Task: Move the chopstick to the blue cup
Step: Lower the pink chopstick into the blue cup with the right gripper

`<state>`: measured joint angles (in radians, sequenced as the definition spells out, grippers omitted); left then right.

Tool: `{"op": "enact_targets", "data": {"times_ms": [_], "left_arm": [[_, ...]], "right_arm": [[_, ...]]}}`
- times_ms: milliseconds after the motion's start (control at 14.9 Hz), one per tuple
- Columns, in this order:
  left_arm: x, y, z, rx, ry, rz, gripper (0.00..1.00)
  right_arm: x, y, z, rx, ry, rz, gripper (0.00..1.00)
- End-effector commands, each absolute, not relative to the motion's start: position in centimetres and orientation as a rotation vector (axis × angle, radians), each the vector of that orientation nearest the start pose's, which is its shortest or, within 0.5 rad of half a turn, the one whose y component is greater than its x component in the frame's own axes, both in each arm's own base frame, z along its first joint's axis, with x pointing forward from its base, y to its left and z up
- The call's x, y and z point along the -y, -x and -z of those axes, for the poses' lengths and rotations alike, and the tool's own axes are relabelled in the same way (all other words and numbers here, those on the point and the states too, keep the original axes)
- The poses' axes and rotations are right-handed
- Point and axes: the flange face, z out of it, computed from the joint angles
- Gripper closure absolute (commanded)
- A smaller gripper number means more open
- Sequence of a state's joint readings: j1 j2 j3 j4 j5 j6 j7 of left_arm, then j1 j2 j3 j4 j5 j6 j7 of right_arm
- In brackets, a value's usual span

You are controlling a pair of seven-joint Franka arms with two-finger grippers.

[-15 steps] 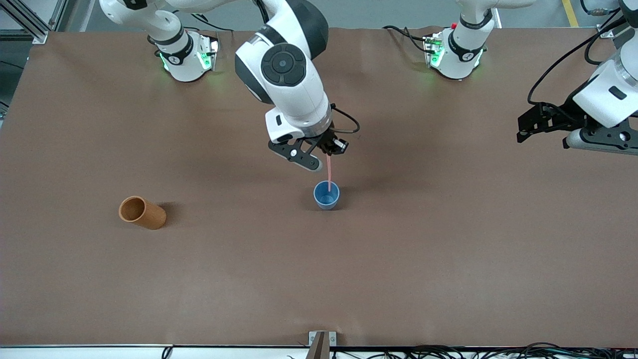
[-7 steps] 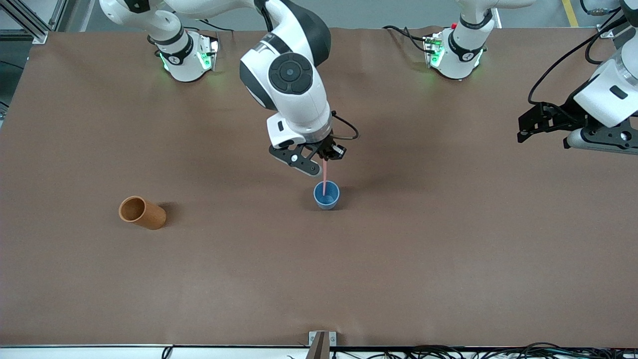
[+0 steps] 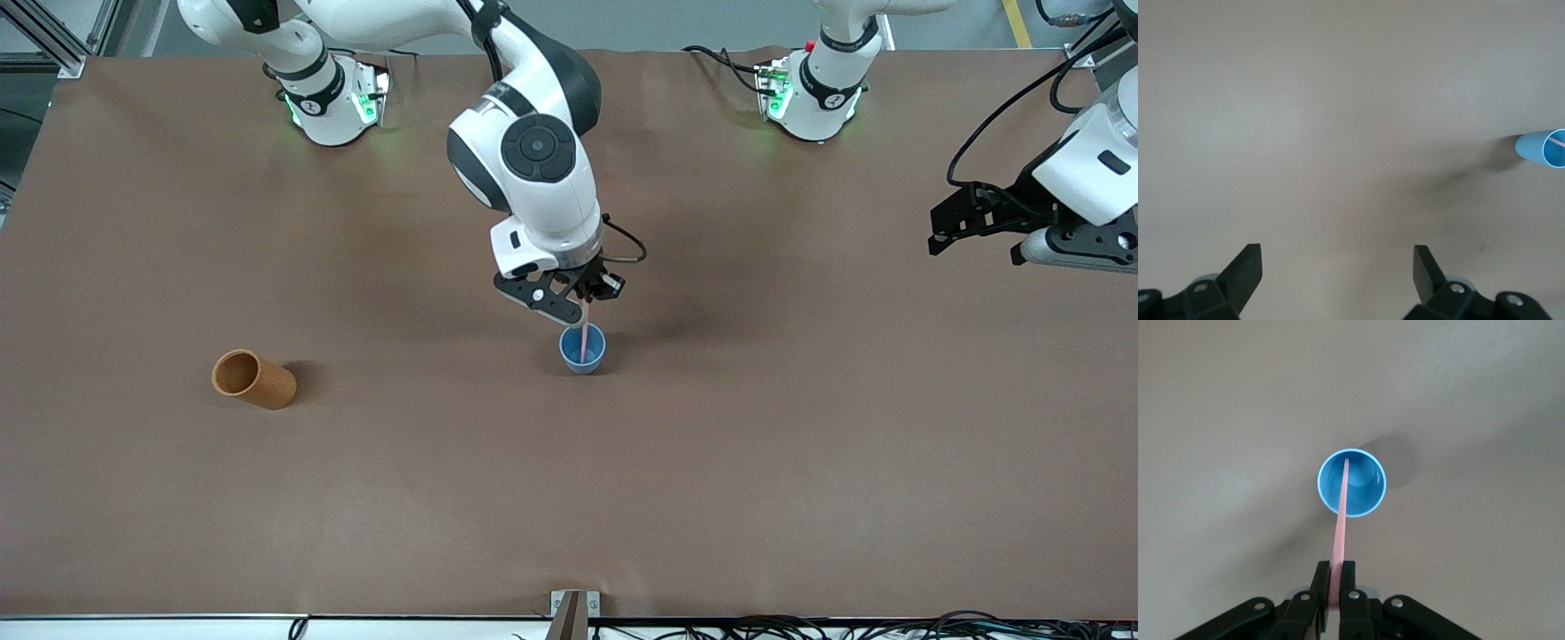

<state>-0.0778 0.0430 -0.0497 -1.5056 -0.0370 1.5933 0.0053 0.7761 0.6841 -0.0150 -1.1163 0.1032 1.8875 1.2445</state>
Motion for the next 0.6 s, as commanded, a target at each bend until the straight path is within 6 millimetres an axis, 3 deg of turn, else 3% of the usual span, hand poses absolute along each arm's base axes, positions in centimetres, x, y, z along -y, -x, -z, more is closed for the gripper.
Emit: {"op": "enact_targets", "data": {"times_ms": [0,201,402,536], "left_arm": [[7.4,-56.3,-64.0,-0.207,3.176,0.096,0.0],[7.4,-56.3,-64.0,-0.21,3.175,0.094,0.0],[7.2,-56.6,-63.6,-0.207,3.168,0.09,0.0],[7.1,-56.5,-63.8,-0.207,3.166,0.095,0.0]], "right_arm": [[-53.3,-52.9,-40.8,-0.737,2.945,-0.014,0.89],[-53.4,-52.7,-40.2,-0.735,2.952,-0.022,0.68],[-51.3,-54.6,-41.1,-0.773,2.929,-0.03,0.36],[-50.3,-55.3,-42.4,-0.726,2.926,-0.013,0.07]]}}
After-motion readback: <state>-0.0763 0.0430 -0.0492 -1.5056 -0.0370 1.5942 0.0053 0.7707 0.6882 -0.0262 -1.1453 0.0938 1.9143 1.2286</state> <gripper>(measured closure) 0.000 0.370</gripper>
